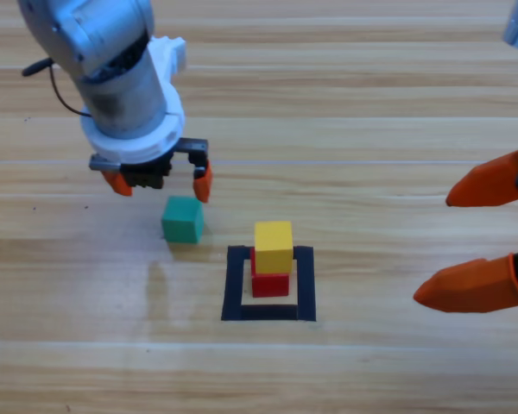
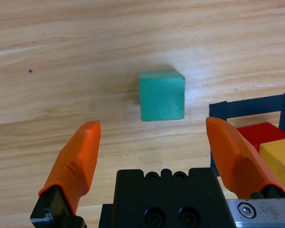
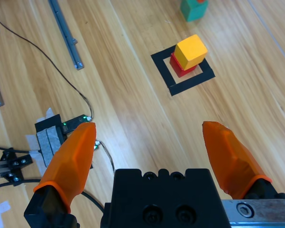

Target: Stack the blocks in the rectangular block: red at the bottom, yellow in the middle, green on top

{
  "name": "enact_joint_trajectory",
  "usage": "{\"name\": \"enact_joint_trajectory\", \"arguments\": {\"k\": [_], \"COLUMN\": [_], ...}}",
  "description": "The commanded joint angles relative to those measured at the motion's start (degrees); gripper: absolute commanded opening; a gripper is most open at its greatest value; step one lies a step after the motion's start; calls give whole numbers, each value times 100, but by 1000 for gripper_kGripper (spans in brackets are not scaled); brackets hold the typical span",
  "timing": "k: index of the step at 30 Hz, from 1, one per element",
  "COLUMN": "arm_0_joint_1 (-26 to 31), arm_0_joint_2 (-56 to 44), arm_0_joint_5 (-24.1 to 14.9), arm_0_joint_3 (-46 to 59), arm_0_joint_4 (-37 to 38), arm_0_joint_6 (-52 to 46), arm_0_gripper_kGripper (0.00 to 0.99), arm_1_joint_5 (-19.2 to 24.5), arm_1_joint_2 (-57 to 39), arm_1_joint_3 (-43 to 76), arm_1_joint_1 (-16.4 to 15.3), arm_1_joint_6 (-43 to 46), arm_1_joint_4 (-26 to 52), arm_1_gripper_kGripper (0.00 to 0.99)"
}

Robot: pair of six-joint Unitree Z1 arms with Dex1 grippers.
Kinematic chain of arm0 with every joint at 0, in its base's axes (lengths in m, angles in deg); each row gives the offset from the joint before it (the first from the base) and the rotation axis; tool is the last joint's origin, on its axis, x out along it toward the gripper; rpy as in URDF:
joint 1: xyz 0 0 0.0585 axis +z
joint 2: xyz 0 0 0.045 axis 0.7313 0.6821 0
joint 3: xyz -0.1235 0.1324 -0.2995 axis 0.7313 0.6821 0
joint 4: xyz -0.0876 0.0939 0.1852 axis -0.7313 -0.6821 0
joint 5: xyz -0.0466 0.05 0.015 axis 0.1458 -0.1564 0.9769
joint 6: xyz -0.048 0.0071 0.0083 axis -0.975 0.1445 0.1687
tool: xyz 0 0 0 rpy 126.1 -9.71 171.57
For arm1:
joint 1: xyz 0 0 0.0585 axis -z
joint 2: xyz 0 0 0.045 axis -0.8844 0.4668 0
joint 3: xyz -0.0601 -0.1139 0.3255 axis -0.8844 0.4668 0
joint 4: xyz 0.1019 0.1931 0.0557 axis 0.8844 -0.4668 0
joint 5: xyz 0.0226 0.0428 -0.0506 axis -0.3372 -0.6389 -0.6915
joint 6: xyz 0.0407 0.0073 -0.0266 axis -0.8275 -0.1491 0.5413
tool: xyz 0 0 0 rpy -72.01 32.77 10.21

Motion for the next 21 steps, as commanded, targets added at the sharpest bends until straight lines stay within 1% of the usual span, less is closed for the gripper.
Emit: {"name": "enact_joint_trajectory", "arguments": {"k": [1, 2, 4, 6, 12, 16, 21], "arm_0_joint_1": [-286, -294, -329, -347, -347, -347, -347], "arm_0_joint_2": [409, 426, 470, 514, 690, 839, 971], "arm_0_joint_5": [62, 71, 80, 80, 27, -8, -149], "arm_0_joint_3": [-37, -37, -37, -37, 7, 148, 262], "arm_0_joint_4": [141, 150, 194, 229, 343, 572, 695], "arm_0_joint_6": [-162, -171, -206, -224, -259, -259, -250], "arm_0_gripper_kGripper": [948, 948, 948, 948, 946, 948, 948], "arm_1_joint_5": [-443, -478, -698, -865, -865, -865, -856], "arm_1_joint_2": [443, 522, 698, 795, 812, 812, 812], "arm_1_joint_3": [-293, -389, -512, -539, -521, -521, -512], "arm_1_joint_1": [34, 34, 34, 34, 34, 34, 34], "arm_1_joint_6": [191, 208, 323, 419, 498, 507, 498], "arm_1_joint_4": [-343, -466, -598, -607, -616, -616, -616], "arm_1_gripper_kGripper": [989, 989, 989, 990, 990, 990, 990]}}
